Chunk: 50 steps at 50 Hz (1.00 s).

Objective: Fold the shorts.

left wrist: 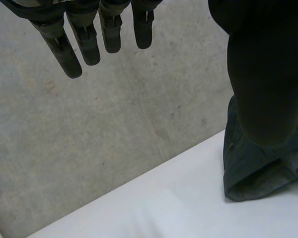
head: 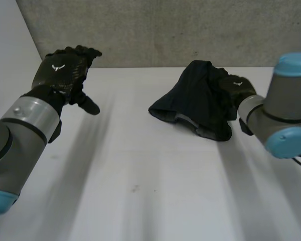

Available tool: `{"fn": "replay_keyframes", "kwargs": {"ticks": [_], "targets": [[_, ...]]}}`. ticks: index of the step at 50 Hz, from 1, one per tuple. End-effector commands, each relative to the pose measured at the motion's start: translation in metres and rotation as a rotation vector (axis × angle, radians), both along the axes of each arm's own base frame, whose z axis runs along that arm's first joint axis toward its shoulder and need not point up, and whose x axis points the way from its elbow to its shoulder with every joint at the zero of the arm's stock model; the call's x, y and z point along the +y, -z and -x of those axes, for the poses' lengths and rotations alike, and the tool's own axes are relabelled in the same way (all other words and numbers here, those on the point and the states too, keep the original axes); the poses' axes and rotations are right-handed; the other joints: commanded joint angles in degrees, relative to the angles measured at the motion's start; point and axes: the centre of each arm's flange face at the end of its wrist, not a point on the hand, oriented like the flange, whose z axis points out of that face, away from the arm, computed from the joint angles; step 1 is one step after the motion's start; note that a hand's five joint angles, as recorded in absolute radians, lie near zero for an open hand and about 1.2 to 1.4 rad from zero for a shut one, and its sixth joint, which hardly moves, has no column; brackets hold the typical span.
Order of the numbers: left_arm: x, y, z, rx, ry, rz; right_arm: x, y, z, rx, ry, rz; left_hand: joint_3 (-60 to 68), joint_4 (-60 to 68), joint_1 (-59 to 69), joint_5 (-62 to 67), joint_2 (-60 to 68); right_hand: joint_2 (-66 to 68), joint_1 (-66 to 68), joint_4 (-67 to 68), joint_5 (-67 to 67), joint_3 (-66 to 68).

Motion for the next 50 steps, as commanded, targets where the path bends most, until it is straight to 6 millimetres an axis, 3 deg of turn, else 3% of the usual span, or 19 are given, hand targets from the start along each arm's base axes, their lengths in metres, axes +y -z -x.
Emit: {"fn": "replay_keyframes", "kwargs": {"ticks": [1,4,6,9,12,15,16,19,20,23,24,32,36,40,42,45,48,50], "targets": [[-0.001,0.018,-0.015,-0.009,-0.041,-0.033,-0.041,0.056,-0.015,-0.015,0.015,-0.008,-2.13,-1.76,-1.48,-2.55,-1.48,-2.79,-1.77,-3.37,-3.97,-2.07],[-0.001,0.020,-0.015,-0.005,-0.041,-0.023,-0.050,0.068,-0.019,-0.012,0.015,0.002,-2.13,-1.76,-1.48,-2.55,-1.48,-2.79,-1.77,-3.37,-3.97,-2.07],[0.000,0.019,-0.015,-0.001,-0.042,-0.015,-0.057,0.071,-0.021,-0.012,0.014,0.017,-2.13,-1.76,-1.48,-2.55,-1.48,34.14,35.16,33.56,32.96,34.86],[0.001,0.017,-0.016,0.003,-0.042,-0.010,-0.058,0.063,-0.022,-0.012,0.009,0.041,-2.13,-1.76,-1.48,-2.55,-1.48,67.09,68.11,66.51,65.91,67.81],[0.002,0.018,-0.017,0.003,-0.042,-0.010,-0.054,0.045,-0.023,-0.017,0.000,0.059,-2.13,-1.76,-1.48,-2.55,-1.48,67.21,68.23,66.63,66.03,67.93],[0.004,0.019,-0.017,0.001,-0.042,-0.014,-0.033,0.014,-0.031,-0.029,-0.046,0.080,-2.13,-1.76,-1.48,-2.55,-1.48,67.21,68.23,66.63,66.03,67.93],[0.004,0.019,-0.017,0.001,-0.042,-0.014,-0.019,-0.004,-0.037,-0.035,-0.076,0.102,-2.13,-1.76,-1.48,-2.55,-1.48,67.21,68.23,66.63,66.03,67.93],[0.004,0.020,-0.018,0.000,-0.044,-0.017,0.005,-0.027,-0.045,-0.042,-0.133,0.128,-2.13,-1.76,-1.48,-2.55,-1.48,67.21,68.23,66.63,66.03,67.93],[0.004,0.020,-0.018,-0.001,-0.044,-0.018,0.021,-0.038,-0.049,-0.041,-0.180,0.135,-2.13,-1.76,-1.48,-2.55,-1.48,67.21,68.23,66.63,66.03,67.93],[0.006,0.022,-0.018,-0.003,-0.044,-0.022,0.047,-0.053,-0.055,-0.043,-0.255,0.142,-2.13,-1.76,-1.48,-2.55,-1.48,67.21,68.23,66.63,66.03,67.93],[0.006,0.022,-0.018,-0.004,-0.044,-0.022,0.066,-0.058,-0.061,-0.049,-0.313,0.135,-2.13,-1.76,-1.48,-2.55,-1.48,67.21,68.23,66.63,66.03,67.93],[0.009,0.011,-0.021,0.012,-0.047,0.010,0.161,-0.047,-0.093,-0.052,-0.558,0.050,-2.13,-1.76,-1.48,-2.55,-1.48,67.21,68.23,66.63,66.03,67.93],[0.010,0.009,-0.021,0.015,-0.048,0.017,0.188,-0.035,-0.110,-0.042,-0.628,0.020,-2.13,-1.76,-1.48,-2.55,-1.48,67.21,68.23,66.63,66.03,67.93],[0.011,0.008,-0.022,0.014,-0.052,0.019,0.203,-0.007,-0.129,-0.021,-0.678,-0.029,-2.13,-1.76,-1.48,-2.55,-1.48,67.21,68.23,66.63,66.03,67.93],[0.010,0.008,-0.022,0.014,-0.053,0.019,0.205,0.001,-0.136,-0.022,-0.687,-0.046,-2.13,-1.76,-1.48,-2.55,-1.48,60.75,61.77,60.17,59.57,61.47],[0.009,0.008,-0.023,0.014,-0.059,0.019,0.208,0.008,-0.145,-0.039,-0.703,-0.069,-2.13,-1.76,-1.48,-2.55,-1.48,34.72,35.73,34.13,33.53,35.43],[0.008,0.007,-0.026,0.014,-0.070,0.019,0.204,0.002,-0.150,-0.053,-0.700,-0.051,-2.13,-1.76,-1.48,-2.55,-1.48,10.52,11.54,9.94,9.34,11.24],[0.008,0.006,-0.027,0.015,-0.073,0.018,0.202,-0.004,-0.150,-0.058,-0.698,-0.036,-2.13,-1.76,-1.48,-2.55,-1.48,4.39,5.40,3.80,3.21,5.10]]}}
